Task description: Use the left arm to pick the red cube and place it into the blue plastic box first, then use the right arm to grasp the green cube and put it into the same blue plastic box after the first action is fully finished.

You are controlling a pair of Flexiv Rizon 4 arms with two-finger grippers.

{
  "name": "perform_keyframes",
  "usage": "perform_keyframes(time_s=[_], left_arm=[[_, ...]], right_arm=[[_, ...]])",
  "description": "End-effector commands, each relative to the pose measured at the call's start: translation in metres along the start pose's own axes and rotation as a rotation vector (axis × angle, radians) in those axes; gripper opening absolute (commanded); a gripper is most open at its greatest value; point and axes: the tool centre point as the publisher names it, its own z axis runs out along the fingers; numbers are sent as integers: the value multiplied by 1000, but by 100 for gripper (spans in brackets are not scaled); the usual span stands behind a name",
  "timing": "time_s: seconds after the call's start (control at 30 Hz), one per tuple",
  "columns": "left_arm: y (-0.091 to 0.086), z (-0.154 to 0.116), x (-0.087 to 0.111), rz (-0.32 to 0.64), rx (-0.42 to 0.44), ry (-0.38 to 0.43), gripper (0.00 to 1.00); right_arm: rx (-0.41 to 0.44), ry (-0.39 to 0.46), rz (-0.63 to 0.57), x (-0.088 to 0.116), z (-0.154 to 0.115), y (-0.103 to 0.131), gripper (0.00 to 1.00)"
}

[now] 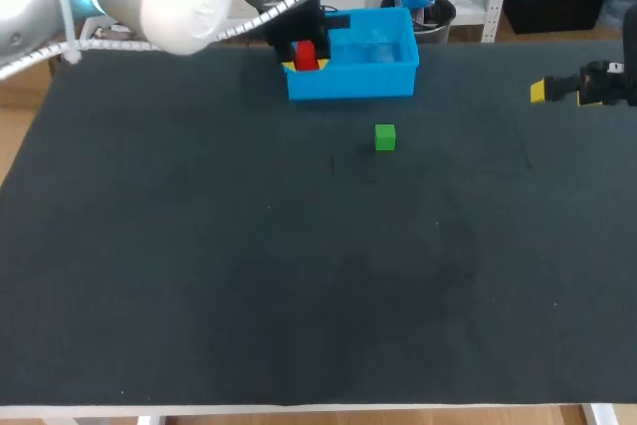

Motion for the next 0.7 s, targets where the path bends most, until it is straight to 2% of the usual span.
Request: perform_keyframes(time_s=[0.03, 0.37, 0.7], left_arm=[[6, -6, 5, 3, 7, -8, 0], [18, -14, 4, 44, 42, -13, 0], [32, -28, -11, 177, 116, -80, 0]], right_arm=[[-1, 0, -1, 0, 0, 0, 100], [-1, 0, -1, 0, 0, 0, 100], [-1, 0, -1, 0, 0, 0, 100]])
